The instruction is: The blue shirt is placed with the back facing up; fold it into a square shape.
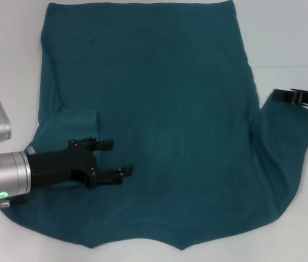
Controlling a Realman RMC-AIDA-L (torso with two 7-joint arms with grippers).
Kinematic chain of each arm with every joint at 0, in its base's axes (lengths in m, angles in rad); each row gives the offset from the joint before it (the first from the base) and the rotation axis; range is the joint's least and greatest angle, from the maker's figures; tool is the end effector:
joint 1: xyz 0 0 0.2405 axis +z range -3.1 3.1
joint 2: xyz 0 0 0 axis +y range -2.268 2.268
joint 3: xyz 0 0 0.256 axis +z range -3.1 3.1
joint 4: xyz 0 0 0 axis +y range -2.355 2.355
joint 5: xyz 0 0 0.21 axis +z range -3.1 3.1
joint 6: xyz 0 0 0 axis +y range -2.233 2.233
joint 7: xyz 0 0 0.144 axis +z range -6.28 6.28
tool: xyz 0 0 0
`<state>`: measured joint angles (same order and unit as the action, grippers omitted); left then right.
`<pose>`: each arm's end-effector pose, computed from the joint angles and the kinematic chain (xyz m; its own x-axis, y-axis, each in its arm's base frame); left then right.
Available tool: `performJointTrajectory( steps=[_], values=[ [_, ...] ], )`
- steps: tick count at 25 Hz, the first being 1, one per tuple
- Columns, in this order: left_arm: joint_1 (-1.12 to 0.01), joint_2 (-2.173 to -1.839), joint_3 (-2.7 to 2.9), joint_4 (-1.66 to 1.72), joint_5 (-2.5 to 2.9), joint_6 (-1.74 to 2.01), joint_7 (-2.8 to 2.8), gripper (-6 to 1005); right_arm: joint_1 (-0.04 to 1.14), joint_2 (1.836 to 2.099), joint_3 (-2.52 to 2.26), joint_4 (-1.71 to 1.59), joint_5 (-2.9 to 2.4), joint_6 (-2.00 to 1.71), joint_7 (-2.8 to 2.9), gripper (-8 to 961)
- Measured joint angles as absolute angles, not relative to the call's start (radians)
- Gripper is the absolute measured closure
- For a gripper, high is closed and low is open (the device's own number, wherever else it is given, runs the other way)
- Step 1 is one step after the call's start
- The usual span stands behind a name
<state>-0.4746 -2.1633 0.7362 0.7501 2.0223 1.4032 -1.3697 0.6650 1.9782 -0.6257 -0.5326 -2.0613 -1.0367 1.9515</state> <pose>-0.2675 0.3301 -0.0226 0.8194 0.3377 0.4632 0.4871 -0.8362 -0.2520 0.2979 0.4158 0.0414 0.4214 -0.6513 -0.6311 -0.9059 -0.3352 -0.2590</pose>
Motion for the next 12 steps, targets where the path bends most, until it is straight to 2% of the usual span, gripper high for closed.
performJointTrajectory(
  steps=[5, 12],
  values=[
    [-0.479, -2.163, 0.736, 0.750, 2.022, 1.403, -1.370, 124, 0.712, 1.989, -0.710, -0.532, -2.061, -1.050, 2.016, 946],
    [-0.480, -2.161, 0.736, 0.750, 2.022, 1.403, -1.370, 124, 0.776, 2.038, -0.801, -0.532, -2.062, -1.009, 2.041, 945]
  ],
)
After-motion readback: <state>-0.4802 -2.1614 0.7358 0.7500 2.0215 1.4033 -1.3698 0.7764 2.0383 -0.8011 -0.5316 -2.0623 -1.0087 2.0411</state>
